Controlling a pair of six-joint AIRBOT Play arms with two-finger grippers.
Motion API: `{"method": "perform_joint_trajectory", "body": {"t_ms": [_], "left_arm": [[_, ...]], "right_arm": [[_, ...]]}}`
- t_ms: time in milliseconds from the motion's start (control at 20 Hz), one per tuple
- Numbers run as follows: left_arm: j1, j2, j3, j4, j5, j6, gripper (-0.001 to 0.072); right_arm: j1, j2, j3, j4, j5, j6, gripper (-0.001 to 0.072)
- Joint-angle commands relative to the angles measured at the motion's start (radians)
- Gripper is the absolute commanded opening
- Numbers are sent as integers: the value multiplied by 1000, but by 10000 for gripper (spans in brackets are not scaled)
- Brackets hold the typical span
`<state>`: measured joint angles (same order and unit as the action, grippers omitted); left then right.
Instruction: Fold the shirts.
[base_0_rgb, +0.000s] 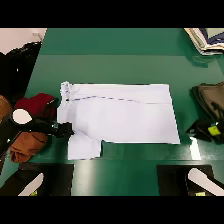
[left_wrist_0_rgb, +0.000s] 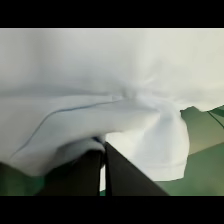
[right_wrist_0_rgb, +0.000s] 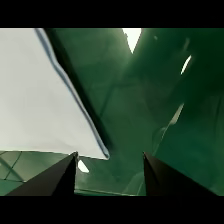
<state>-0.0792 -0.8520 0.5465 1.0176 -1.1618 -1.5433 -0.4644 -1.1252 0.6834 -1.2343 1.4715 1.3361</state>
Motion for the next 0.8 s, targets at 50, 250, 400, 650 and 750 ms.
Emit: {"method": "perform_joint_trajectory", "body": {"t_ms": [50,250,400,650,750], "left_arm": [[0,1,16,-2,13,8,29],[1,1,16,-2,14,8,29],[0,1,16,-2,8,12,29],[-2,3,17,33,-119,32,27],[-18,39,17,47,-170,27,27]], "right_arm": [[-17,-21,-150,51,-71,-29,449],[68,-22,-170,99,-145,-29,447],[127,-22,-170,98,-141,-29,243],[167,-11,-152,60,-65,-29,16],[167,56,-117,31,-16,-28,16]]}}
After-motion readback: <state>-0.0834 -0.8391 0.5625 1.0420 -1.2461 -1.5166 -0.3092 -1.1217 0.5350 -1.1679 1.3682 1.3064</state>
